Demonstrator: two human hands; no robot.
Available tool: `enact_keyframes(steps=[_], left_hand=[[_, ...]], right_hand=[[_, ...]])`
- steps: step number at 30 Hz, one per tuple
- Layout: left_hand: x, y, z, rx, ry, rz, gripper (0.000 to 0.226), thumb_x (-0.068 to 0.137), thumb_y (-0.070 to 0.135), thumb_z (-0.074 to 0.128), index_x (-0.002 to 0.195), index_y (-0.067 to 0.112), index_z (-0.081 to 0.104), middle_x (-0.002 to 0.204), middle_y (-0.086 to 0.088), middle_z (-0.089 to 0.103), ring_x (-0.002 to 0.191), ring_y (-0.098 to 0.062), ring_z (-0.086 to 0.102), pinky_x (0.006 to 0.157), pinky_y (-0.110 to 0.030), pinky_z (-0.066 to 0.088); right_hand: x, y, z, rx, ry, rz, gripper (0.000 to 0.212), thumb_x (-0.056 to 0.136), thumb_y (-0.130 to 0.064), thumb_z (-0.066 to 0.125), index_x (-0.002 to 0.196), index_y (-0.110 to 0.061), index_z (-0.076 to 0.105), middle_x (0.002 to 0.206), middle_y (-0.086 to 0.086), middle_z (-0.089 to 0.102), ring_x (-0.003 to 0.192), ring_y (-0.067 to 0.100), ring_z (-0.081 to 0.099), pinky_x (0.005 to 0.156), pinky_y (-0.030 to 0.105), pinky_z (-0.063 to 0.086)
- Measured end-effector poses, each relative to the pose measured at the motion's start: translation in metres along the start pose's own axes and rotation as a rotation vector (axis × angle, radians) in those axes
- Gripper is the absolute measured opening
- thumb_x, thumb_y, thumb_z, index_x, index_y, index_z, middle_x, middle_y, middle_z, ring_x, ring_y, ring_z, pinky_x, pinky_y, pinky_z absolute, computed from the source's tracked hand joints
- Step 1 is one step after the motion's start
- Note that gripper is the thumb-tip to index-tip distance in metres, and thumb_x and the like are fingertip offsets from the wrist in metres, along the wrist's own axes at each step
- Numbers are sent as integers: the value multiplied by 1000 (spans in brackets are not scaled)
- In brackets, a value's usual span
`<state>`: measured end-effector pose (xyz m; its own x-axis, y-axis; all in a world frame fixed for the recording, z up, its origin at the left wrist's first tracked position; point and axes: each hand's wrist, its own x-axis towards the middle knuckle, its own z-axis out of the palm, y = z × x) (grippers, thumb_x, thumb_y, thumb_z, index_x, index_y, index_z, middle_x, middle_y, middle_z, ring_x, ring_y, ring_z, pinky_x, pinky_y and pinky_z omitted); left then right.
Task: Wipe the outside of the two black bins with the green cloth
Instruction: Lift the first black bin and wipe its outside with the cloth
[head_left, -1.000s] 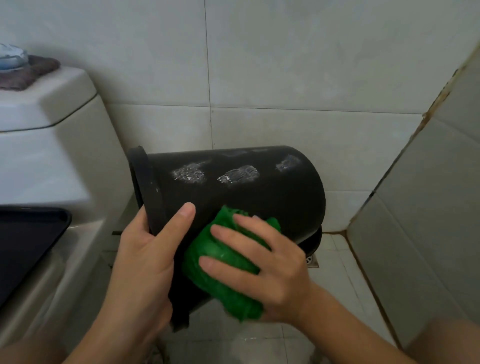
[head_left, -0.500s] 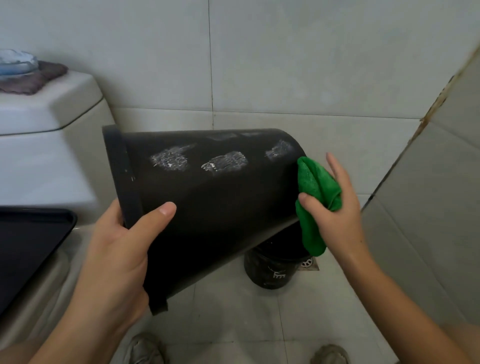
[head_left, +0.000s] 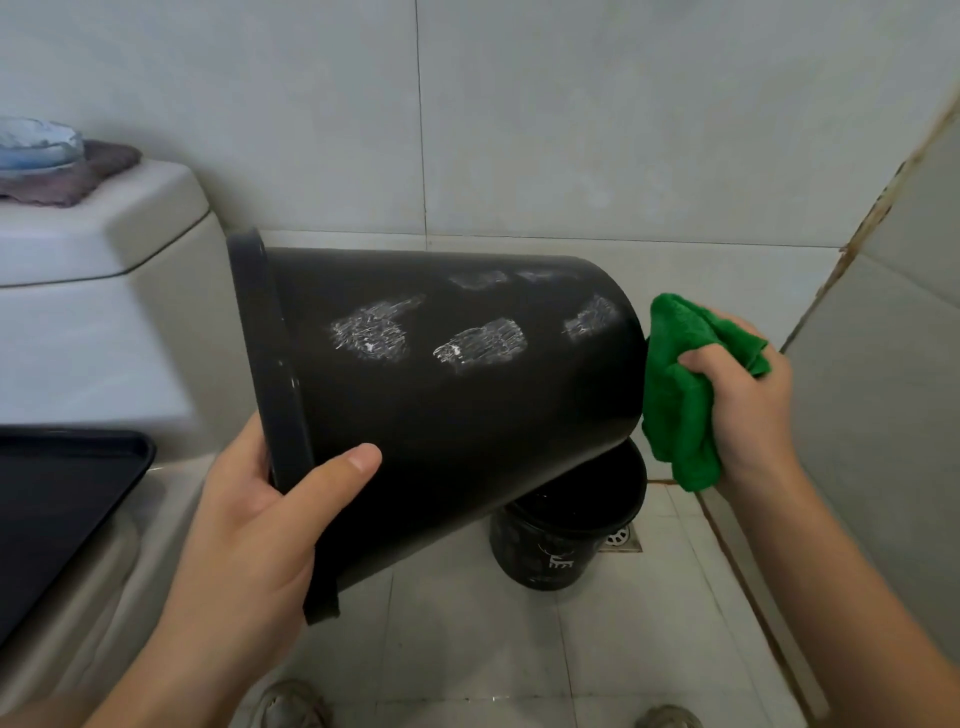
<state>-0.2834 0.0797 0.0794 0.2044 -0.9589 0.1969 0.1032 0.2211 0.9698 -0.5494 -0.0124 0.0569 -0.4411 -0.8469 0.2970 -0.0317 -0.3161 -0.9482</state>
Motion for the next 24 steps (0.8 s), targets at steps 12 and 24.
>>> enact_keyframes(steps=[12, 24], left_hand=[[-1, -10, -8, 30, -33, 56, 41, 68, 7, 64, 92, 38, 75, 93, 1, 76, 93, -24, 72, 83, -46, 58], [24, 7, -35, 185, 36, -141, 73, 55, -29, 53, 79, 38, 72, 76, 2, 75, 72, -23, 72, 61, -41, 59]], right_hand=[[2, 3, 0, -33, -92, 109, 23, 72, -10, 59, 86, -26, 68, 71, -5, 63, 64, 10, 62, 60, 30, 51], [-19, 15, 5, 12, -367, 167, 58, 55, -6, 53, 108, -23, 70, 90, -3, 73, 80, 14, 67, 63, 25, 53]])
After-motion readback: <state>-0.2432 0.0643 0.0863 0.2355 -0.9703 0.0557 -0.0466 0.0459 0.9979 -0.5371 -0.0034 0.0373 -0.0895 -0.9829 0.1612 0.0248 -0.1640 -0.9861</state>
